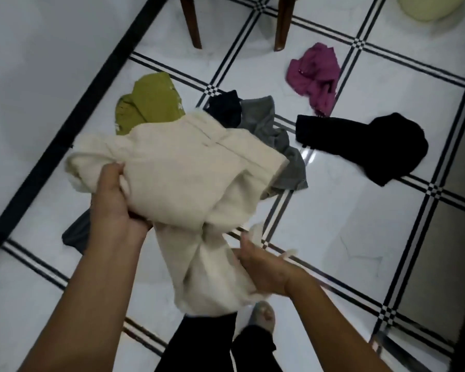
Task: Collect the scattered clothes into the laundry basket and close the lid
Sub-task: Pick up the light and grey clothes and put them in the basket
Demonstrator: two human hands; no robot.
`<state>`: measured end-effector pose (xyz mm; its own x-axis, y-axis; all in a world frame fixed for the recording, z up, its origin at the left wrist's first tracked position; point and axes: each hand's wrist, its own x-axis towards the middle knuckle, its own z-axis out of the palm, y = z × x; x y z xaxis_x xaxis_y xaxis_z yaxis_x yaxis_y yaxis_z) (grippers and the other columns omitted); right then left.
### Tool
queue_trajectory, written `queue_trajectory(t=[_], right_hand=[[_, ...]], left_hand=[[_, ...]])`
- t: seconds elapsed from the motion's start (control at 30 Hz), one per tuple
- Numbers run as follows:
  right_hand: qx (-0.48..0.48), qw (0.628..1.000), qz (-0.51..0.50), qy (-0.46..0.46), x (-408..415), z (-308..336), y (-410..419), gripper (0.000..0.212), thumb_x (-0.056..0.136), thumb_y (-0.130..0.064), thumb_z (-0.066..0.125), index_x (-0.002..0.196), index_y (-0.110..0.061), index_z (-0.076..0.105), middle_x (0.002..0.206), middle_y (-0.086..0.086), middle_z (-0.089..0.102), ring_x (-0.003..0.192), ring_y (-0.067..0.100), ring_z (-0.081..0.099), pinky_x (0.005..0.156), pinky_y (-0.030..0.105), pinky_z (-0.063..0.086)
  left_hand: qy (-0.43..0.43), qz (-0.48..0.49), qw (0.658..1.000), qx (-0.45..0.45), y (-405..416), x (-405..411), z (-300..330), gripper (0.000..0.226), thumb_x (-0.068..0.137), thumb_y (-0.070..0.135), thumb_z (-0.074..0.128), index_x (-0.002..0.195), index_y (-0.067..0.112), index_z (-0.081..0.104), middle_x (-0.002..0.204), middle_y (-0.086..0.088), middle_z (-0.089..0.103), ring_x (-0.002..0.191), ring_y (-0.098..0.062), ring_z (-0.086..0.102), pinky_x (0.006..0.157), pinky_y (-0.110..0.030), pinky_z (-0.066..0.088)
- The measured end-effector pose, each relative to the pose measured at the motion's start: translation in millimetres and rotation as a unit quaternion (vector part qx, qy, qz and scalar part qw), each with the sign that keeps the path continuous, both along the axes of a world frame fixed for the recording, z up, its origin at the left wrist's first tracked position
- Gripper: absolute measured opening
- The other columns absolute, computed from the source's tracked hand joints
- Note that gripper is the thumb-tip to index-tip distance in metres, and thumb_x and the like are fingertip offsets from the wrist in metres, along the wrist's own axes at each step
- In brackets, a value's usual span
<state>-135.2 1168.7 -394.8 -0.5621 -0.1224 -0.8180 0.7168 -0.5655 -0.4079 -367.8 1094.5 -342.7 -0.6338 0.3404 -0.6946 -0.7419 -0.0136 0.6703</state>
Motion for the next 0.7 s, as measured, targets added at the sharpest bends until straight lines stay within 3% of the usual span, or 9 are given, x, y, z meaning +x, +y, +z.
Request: queue_trajectory(t=[0.1, 0.17, 0.2, 0.27, 0.37, 0.47, 0.53, 0.6, 0.7], right_hand=[[-0.056, 0.974, 0.214, 0.055, -10.9, -8.0, -0.2, 0.076, 0.068, -0.051, 0.079, 0.132, -0.019, 0.054, 0.121, -0.009, 0.064, 0.106, 0.007, 0.059, 0.09, 0.015, 0.046], [0.019, 0.942, 0.336, -0.011, -15.4, -34.9, 3.8, 0.083, 0.058, -0.055, 0.081, 0.129, -0.02, 0.058, 0.122, -0.004, 0.065, 0.111, 0.015, 0.06, 0.098, 0.027, 0.048], [0.046, 0.937, 0.341, -0.053, -19.5, -41.8, 11.6, 0.086, 0.055, -0.058, 0.079, 0.129, -0.019, 0.058, 0.125, 0.001, 0.064, 0.112, 0.019, 0.06, 0.1, 0.031, 0.048], [0.121, 0.958, 0.241, -0.098, -22.6, -61.0, 27.9, 0.067, 0.062, -0.054, 0.074, 0.12, -0.022, 0.062, 0.122, 0.006, 0.065, 0.106, 0.019, 0.062, 0.096, 0.033, 0.051], [0.201, 0.967, -0.046, -0.148, -39.1, -66.9, 62.2, 0.029, 0.061, -0.046, 0.068, 0.087, -0.035, 0.06, 0.1, 0.004, 0.069, 0.086, 0.02, 0.066, 0.074, 0.035, 0.053], [0.177, 0.946, -0.254, -0.101, -85.5, -60.5, 99.5, 0.018, 0.08, -0.03, 0.07, 0.094, -0.031, 0.059, 0.094, 0.005, 0.07, 0.091, 0.027, 0.066, 0.073, 0.031, 0.051], [0.123, 0.95, -0.275, -0.085, -116.9, -60.5, 115.4, 0.014, 0.09, -0.022, 0.064, 0.102, -0.029, 0.061, 0.094, -0.001, 0.07, 0.09, 0.023, 0.064, 0.068, 0.016, 0.051], [0.023, 0.94, -0.326, -0.096, -142.8, -65.4, 123.3, 0.016, 0.093, -0.027, 0.058, 0.105, -0.025, 0.068, 0.107, 0.006, 0.072, 0.094, 0.021, 0.065, 0.075, 0.016, 0.053], [-0.105, 0.907, -0.377, -0.154, -168.0, -90.4, 143.2, 0.05, 0.096, -0.043, 0.043, 0.126, -0.008, 0.062, 0.123, 0.017, 0.067, 0.117, 0.034, 0.06, 0.102, 0.044, 0.047]], left_hand=[[0.128, 0.066, 0.988, -0.064, 23.9, -24.9, 1.9, 0.046, 0.075, 0.028, 0.062, 0.12, 0.017, 0.064, 0.117, -0.005, 0.071, 0.103, -0.023, 0.069, 0.079, -0.04, 0.058], [0.186, 0.091, 0.97, -0.128, 41.1, -52.0, -3.9, 0.043, 0.072, 0.027, 0.065, 0.113, 0.014, 0.065, 0.11, -0.003, 0.072, 0.098, -0.02, 0.071, 0.078, -0.039, 0.058], [0.2, 0.088, 0.964, -0.154, 46.7, -64.7, -7.0, 0.044, 0.07, 0.03, 0.066, 0.112, 0.017, 0.066, 0.108, 0.001, 0.073, 0.097, -0.018, 0.071, 0.08, -0.039, 0.058], [0.234, 0.055, 0.941, -0.238, 49.2, -87.0, -18.0, 0.048, 0.069, 0.036, 0.068, 0.115, 0.024, 0.065, 0.11, 0.005, 0.072, 0.099, -0.013, 0.069, 0.089, -0.04, 0.056], [0.295, -0.102, 0.89, -0.332, 39.4, -95.4, -34.1, 0.056, 0.075, 0.038, 0.07, 0.125, 0.016, 0.058, 0.125, -0.005, 0.063, 0.114, -0.021, 0.059, 0.102, -0.043, 0.046], [0.254, -0.233, 0.863, -0.37, 38.7, -80.0, -61.5, 0.077, 0.064, 0.053, 0.069, 0.124, 0.006, 0.056, 0.121, -0.012, 0.062, 0.114, -0.03, 0.056, 0.095, -0.039, 0.043], [0.21, -0.301, 0.858, -0.358, 48.5, -65.0, -85.0, 0.082, 0.058, 0.052, 0.069, 0.121, 0.002, 0.056, 0.113, -0.009, 0.062, 0.114, -0.029, 0.056, 0.095, -0.038, 0.042], [0.151, -0.353, 0.861, -0.335, 68.5, -46.1, -103.0, 0.064, 0.067, 0.042, 0.073, 0.113, 0.0, 0.056, 0.1, -0.008, 0.062, 0.111, -0.031, 0.059, 0.086, -0.034, 0.043], [0.034, -0.33, 0.897, -0.293, 116.4, -20.2, -126.2, 0.07, 0.077, 0.02, 0.075, 0.133, 0.012, 0.034, 0.12, -0.002, 0.05, 0.103, -0.02, 0.054, 0.079, -0.028, 0.043]])
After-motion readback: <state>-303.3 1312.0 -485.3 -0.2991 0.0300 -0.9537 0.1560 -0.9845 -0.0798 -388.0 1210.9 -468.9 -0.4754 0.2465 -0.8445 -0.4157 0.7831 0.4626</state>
